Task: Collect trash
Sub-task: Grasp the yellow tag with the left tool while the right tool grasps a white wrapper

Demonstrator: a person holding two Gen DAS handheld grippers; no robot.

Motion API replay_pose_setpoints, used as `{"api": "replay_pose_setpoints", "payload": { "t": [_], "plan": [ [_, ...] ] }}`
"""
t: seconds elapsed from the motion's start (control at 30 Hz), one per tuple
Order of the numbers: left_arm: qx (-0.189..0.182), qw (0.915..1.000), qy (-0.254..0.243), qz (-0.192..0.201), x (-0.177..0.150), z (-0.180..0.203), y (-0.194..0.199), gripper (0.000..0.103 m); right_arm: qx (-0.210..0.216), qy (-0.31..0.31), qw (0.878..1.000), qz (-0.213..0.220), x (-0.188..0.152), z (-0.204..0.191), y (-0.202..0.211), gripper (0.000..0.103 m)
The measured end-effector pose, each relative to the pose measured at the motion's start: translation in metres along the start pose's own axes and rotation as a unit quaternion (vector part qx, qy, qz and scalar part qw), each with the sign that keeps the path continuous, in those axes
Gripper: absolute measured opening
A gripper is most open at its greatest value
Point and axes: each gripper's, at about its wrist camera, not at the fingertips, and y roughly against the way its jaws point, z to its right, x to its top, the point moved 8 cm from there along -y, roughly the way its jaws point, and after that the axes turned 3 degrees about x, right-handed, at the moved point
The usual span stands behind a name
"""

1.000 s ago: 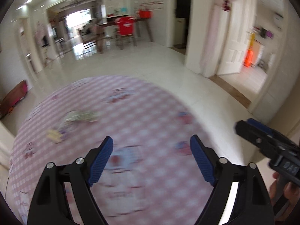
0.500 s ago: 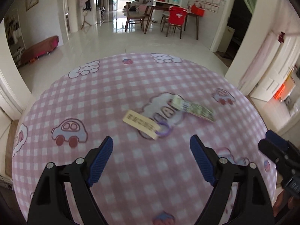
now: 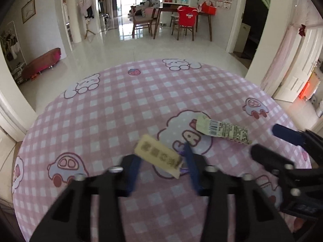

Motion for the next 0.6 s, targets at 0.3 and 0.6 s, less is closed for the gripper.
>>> {"api": "replay_pose_setpoints", "payload": {
  "t": [0.3,0.6],
  "plan": [
    [-0.044,0.999,0.012,0.0,-0.002,-0.002,0.003,0.005,0.001,0.044,0.999,-0.024,0.008,-0.015,-0.028,0.07],
    [-0.068,0.9977,0.005,0.004,-0.005,0.006,0.012,0.004,-0.008,0.073,0.997,-0.027,0.007,-0.014,-0.033,0.018]
  ]
}}
